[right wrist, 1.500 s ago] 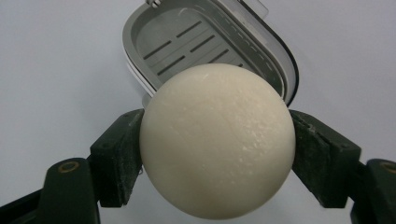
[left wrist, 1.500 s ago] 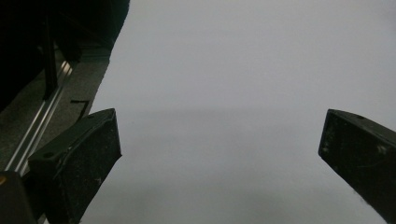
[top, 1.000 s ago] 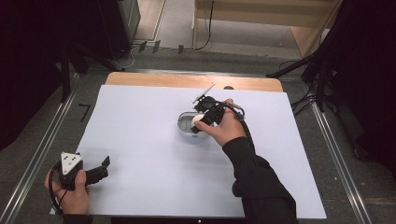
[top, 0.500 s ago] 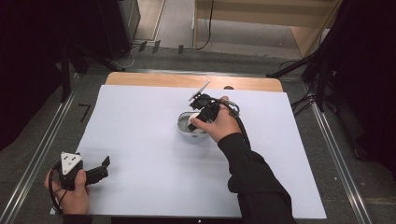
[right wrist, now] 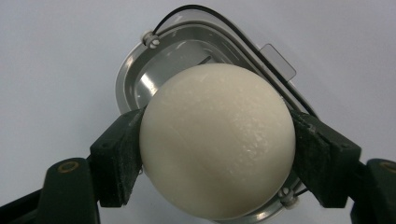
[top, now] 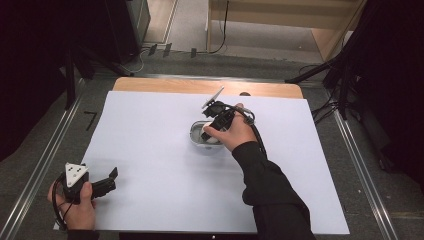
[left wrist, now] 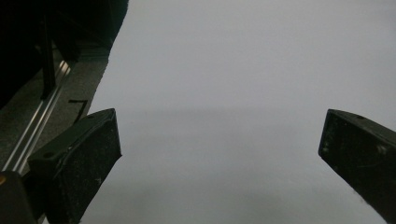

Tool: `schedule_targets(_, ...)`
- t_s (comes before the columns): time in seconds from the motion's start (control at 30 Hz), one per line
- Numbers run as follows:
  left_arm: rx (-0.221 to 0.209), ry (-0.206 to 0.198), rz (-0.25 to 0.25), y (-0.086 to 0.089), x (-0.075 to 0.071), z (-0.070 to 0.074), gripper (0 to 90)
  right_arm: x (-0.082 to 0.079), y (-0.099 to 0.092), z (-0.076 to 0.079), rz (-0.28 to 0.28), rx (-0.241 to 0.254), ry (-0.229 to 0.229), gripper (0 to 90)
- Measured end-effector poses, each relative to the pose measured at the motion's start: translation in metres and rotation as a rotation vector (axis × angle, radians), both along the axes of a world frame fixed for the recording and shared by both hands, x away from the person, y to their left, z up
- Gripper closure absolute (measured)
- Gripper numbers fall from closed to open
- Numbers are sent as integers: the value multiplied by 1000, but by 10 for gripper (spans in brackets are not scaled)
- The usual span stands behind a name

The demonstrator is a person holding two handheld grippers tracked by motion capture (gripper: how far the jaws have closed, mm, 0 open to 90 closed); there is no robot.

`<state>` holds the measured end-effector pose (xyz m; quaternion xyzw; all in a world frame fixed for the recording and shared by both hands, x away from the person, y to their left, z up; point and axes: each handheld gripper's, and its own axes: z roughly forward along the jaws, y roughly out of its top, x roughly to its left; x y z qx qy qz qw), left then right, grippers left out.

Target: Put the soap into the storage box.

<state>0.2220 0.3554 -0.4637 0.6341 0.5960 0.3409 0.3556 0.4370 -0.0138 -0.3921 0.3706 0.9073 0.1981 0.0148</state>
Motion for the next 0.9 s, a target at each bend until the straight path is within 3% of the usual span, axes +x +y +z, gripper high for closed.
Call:
schedule_targets(0.4,-1,-1,-1,0,0,0,0,2,1,-9,-11,7,34,244)
schedule_targets(0.73,-1,0,-1,0,0,0,0,2,3,-10,-15,35,20,244)
schedule_targets(0.9,-1,0,-1,0,0,0,0,2,3,-11,-32,20,10,244)
